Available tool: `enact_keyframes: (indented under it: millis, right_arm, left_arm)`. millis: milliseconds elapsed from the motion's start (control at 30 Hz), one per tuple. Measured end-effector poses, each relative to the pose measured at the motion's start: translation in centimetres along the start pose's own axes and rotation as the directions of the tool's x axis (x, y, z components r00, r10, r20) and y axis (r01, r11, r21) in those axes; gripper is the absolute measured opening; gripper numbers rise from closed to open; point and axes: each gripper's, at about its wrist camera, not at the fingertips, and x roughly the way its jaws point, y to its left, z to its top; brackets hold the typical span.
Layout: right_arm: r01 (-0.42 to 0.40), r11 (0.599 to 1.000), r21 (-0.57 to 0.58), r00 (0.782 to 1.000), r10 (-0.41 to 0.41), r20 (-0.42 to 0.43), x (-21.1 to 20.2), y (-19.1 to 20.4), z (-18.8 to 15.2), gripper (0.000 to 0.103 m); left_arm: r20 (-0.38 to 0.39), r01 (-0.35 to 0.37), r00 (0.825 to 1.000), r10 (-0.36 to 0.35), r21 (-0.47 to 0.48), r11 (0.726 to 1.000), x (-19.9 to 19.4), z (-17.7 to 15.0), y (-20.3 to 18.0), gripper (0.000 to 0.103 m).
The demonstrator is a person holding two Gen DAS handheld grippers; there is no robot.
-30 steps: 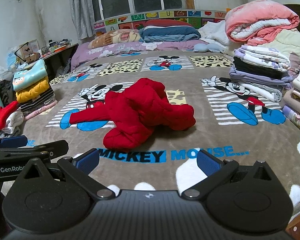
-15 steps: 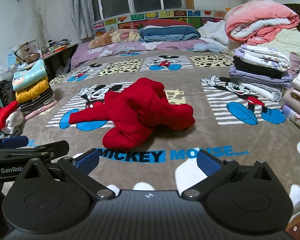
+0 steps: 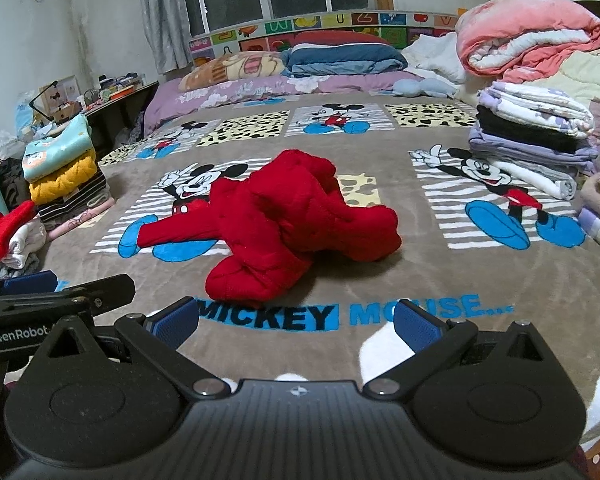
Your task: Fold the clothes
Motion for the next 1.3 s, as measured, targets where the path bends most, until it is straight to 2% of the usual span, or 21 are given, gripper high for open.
enact_keyframes:
  millis: [300, 433, 633, 800, 933, 1033, 1167, 1300]
  right_arm:
    - [-0.087, 0.996, 0.014, 0.996, 0.087, -0.023, 3.0, -1.1, 0.4, 0.103]
    - [-0.112, 0.994, 0.016, 0.993, 0.113, -0.029, 4.7, -1.7, 1.2, 0.103]
    - [-0.156, 0.988, -0.003, 0.988, 0.156, -0.019, 6.9, -2.7, 3.0, 0.103]
    - [-0.233, 0.972, 0.026, 0.971, 0.234, -0.046, 8.5, -4.0, 5.2, 0.103]
    - [-0.318, 0.946, 0.066, 0.943, 0.322, -0.081, 10.0, -5.5, 7.3, 0.103]
    - [-0.33, 0.941, 0.073, 0.939, 0.335, -0.082, 11.0, -6.3, 8.8, 0.103]
    - [-0.375, 0.922, 0.094, 0.922, 0.381, -0.065, 12.5, -7.5, 11.5, 0.103]
    - [-0.39, 0.916, 0.093, 0.915, 0.397, -0.079, 15.2, -8.7, 14.1, 0.1]
  left_arm:
    - [-0.044, 0.103, 0.993, -0.109, -0.12, 0.987, 4.3, 0.6, 3.3, 0.103]
    - [-0.02, 0.103, 0.994, -0.106, -0.144, 0.984, 6.3, 0.8, 4.5, 0.103]
    - [-0.12, 0.141, 0.98, -0.161, -0.16, 0.977, 10.1, 1.9, 6.2, 0.103]
    - [-0.125, 0.202, 0.968, -0.217, -0.12, 0.972, 12.3, 3.5, 6.7, 0.103]
    - [-0.136, 0.257, 0.954, -0.267, -0.087, 0.962, 14.1, 5.6, 6.9, 0.103]
    - [-0.157, 0.315, 0.935, -0.318, -0.049, 0.948, 15.5, 7.3, 7.1, 0.103]
    - [-0.18, 0.347, 0.922, -0.343, -0.004, 0.938, 17.6, 9.6, 7.2, 0.103]
    - [-0.19, 0.378, 0.912, -0.363, 0.047, 0.925, 19.5, 11.7, 7.1, 0.101]
